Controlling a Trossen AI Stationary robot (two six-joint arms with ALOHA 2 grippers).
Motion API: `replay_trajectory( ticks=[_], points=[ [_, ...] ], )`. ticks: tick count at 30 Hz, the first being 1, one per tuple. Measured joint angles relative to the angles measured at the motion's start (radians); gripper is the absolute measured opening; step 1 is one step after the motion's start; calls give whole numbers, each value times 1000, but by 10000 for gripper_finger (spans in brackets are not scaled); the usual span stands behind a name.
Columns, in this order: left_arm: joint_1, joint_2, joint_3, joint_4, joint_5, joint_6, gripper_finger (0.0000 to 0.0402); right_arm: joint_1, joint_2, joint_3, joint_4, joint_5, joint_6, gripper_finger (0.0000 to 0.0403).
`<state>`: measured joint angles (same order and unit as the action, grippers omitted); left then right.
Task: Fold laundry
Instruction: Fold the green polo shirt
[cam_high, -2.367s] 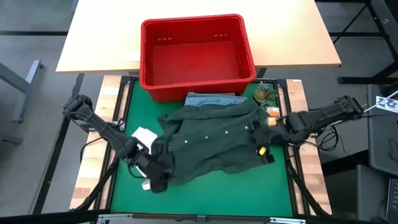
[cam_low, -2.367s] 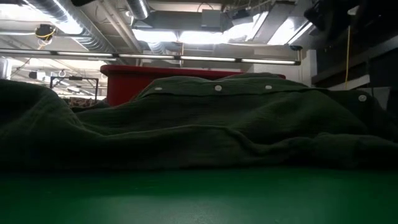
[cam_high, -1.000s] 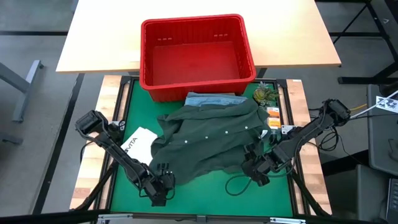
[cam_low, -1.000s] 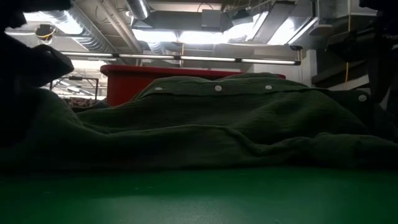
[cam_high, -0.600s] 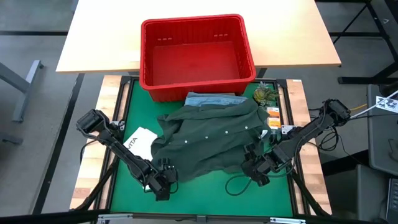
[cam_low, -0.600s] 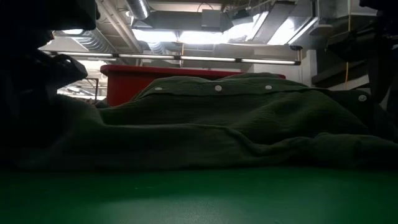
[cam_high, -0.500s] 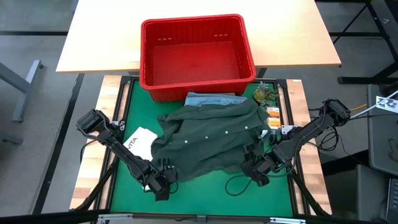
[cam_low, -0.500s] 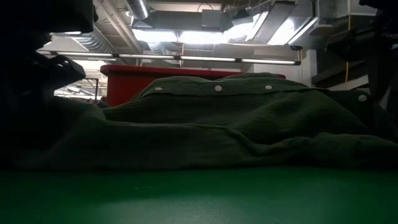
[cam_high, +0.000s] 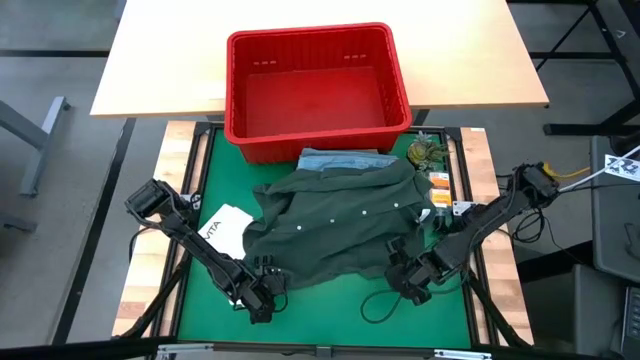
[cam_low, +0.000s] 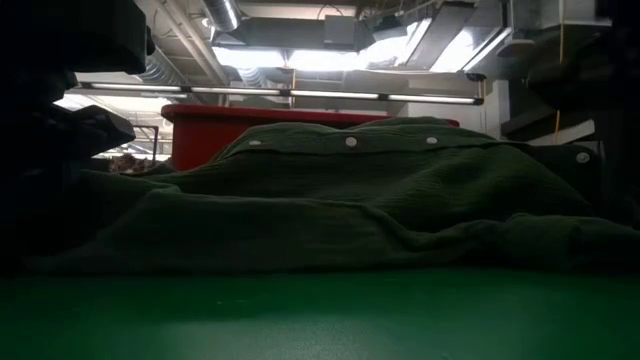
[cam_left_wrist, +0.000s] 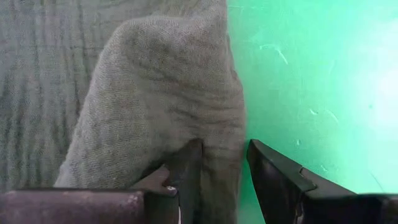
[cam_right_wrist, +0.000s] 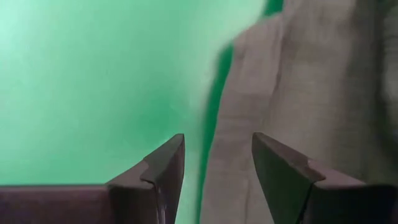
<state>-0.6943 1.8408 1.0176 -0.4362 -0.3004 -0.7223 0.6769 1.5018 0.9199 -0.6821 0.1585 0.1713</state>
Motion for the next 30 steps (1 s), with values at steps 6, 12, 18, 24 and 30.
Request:
replay_trajectory(
  ticks=[6, 12, 18, 24, 30],
  points=[
    [1, 1, 0, 0, 4, 0, 130, -4, 89, 0, -2, 15, 0, 189],
    [0, 2, -2, 7, 6, 0, 103, -8, 177, 0, -18, 18, 94, 185],
    [-2, 3, -2, 9, 27, -2, 52, -9, 226, 5, -20, 6, 136, 118],
    [-2, -8, -3, 11, 39, -40, 6, -9, 225, 17, -23, 6, 138, 12],
    [-7, -55, -4, -14, 163, -105, 2, -11, 233, 94, -20, -116, 134, 29]
  ],
)
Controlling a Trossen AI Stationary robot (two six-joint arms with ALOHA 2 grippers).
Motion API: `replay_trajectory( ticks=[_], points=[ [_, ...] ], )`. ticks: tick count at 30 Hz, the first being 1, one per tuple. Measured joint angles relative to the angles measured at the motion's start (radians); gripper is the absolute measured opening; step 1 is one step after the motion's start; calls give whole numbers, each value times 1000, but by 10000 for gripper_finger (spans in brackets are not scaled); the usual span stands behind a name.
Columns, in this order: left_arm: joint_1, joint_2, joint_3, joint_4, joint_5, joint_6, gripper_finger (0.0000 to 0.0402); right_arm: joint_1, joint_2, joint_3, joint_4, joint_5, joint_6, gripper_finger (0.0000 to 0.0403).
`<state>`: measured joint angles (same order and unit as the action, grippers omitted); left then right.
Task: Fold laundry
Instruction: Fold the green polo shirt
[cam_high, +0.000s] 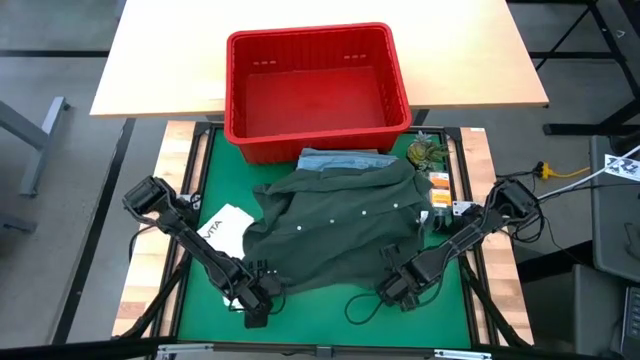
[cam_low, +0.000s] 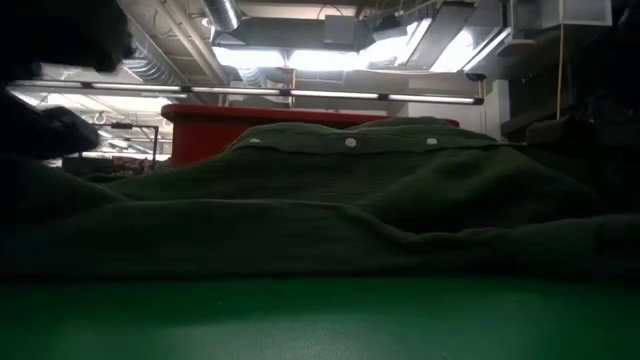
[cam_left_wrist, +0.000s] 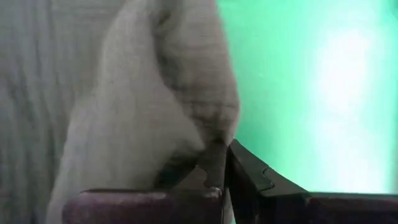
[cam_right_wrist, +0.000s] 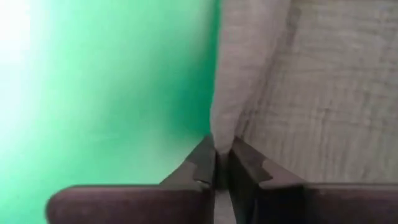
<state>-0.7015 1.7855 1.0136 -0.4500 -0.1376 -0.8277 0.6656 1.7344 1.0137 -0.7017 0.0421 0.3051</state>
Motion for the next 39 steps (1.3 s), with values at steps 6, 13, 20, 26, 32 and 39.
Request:
replay_trajectory(
  ticks=[6, 13, 20, 26, 32, 39],
  points=[
    [-23, -44, 21, 10, 196, -12, 1, 14, 0, 59, 28, -206, -23, 8],
    [-84, -47, 35, 22, 250, -83, 1, 89, 3, 64, 216, -290, 57, 12],
    [-124, -47, 36, 47, 237, -113, 0, 171, 5, 64, 369, -250, 194, 12],
    [-141, -47, 36, 54, 207, -113, 0, 216, 5, 64, 408, -182, 269, 19],
    [-163, -47, 36, 63, 202, -114, 2, 223, 5, 64, 419, -179, 275, 20],
    [-197, -48, 37, 92, 210, -140, 17, 224, 5, 64, 416, -193, 274, 21]
  ],
)
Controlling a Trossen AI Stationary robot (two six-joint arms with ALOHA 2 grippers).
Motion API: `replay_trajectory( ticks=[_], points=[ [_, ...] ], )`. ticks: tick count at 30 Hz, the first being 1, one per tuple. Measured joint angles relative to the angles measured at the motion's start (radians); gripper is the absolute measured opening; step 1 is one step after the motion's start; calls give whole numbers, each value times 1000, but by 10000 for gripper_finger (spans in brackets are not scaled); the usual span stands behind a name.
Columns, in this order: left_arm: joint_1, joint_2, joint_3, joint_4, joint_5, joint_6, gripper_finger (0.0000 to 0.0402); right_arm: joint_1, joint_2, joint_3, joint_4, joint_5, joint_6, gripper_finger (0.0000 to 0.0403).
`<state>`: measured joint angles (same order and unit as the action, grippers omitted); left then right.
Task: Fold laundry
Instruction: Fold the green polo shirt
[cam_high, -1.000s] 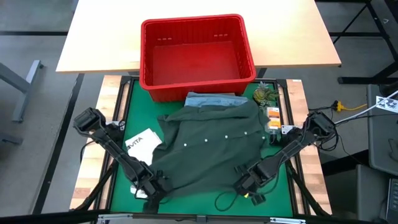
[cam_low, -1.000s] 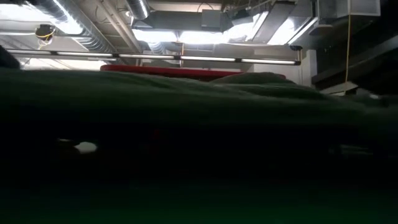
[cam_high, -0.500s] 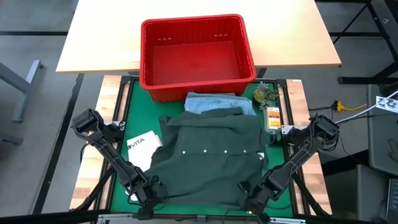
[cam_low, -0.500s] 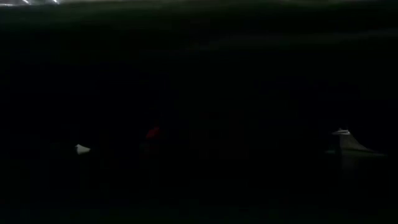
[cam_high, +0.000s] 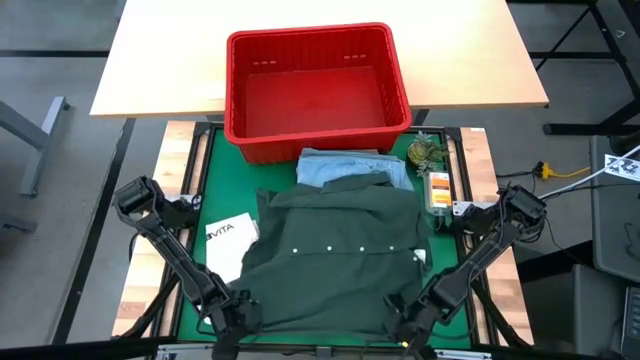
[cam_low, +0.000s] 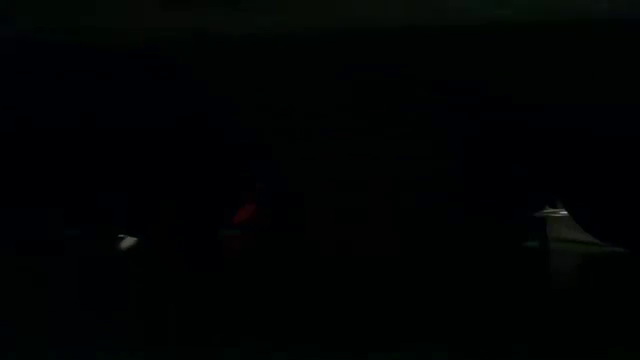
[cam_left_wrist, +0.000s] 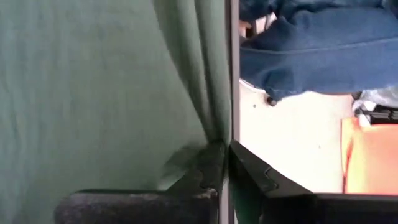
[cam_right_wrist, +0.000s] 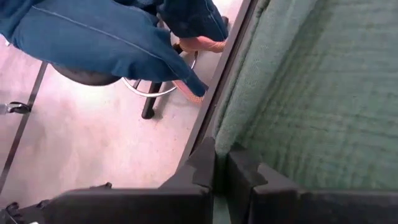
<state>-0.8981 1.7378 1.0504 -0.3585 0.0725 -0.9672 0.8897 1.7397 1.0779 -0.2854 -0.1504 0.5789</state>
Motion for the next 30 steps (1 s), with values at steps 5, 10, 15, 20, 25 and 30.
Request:
replay_trajectory(
  ticks=[5, 10, 15, 20, 25, 30],
  points=[
    [-3, 0, 0, 2, 19, -1, 25, 3, 0, 0, -5, 1, 0, 21],
    [-2, 0, 0, 4, 31, -33, 46, 2, 0, 0, -3, 10, 0, 22],
    [0, 0, 0, 3, 23, -79, 85, 1, 0, 0, -3, 13, 0, 41],
    [0, 0, 0, 3, 7, -80, 130, 1, 0, 0, -2, 17, 0, 96],
    [8, -1, 0, 14, -10, -79, 169, 1, 0, 0, -3, 18, 0, 139],
    [37, -1, 0, 13, 18, -80, 182, -15, 0, 0, -3, -32, -8, 149]
  ],
)
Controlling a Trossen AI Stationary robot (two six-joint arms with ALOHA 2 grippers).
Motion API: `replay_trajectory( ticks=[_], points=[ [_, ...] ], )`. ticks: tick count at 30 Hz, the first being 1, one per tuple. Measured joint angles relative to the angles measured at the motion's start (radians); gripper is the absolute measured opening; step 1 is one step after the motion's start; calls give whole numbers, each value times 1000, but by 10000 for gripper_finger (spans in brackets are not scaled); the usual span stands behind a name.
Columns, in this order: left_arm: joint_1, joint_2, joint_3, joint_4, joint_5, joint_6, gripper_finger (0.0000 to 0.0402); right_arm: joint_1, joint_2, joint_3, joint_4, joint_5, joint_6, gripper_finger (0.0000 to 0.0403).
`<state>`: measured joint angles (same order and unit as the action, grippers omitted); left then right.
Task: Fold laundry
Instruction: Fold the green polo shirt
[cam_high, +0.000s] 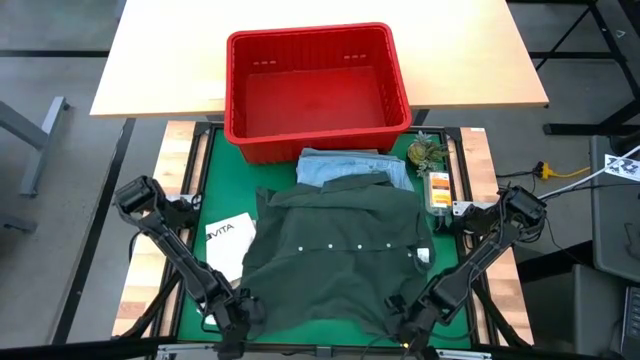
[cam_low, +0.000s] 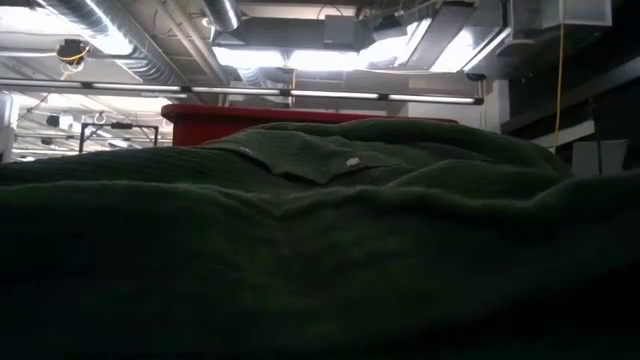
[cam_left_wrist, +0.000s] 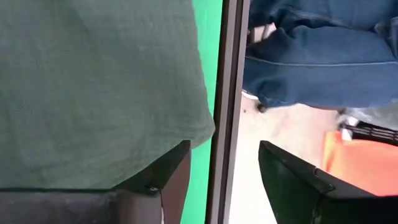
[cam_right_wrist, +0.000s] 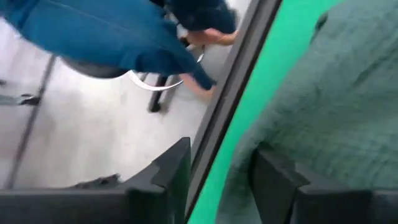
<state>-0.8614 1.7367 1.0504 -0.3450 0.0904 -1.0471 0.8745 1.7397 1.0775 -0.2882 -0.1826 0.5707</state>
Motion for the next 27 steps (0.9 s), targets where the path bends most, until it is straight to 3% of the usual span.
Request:
replay_trajectory(
  ticks=[4, 9, 16, 21, 27],
  points=[
    [42, 0, 0, -1, 85, 2, 177, -36, -10, 21, -5, -39, -23, 147],
    [86, 0, 0, 2, 134, 7, 167, -100, -53, 69, -8, -31, -205, 147],
    [134, 0, 0, 3, 277, 5, 157, -230, -137, 124, -179, 65, -395, 147],
    [122, 0, 0, 5, 246, 9, 157, -257, -145, 127, -258, -17, -394, 147],
    [100, 0, 0, 6, 181, 9, 161, -164, -64, 126, -259, -82, -318, 147]
  ],
)
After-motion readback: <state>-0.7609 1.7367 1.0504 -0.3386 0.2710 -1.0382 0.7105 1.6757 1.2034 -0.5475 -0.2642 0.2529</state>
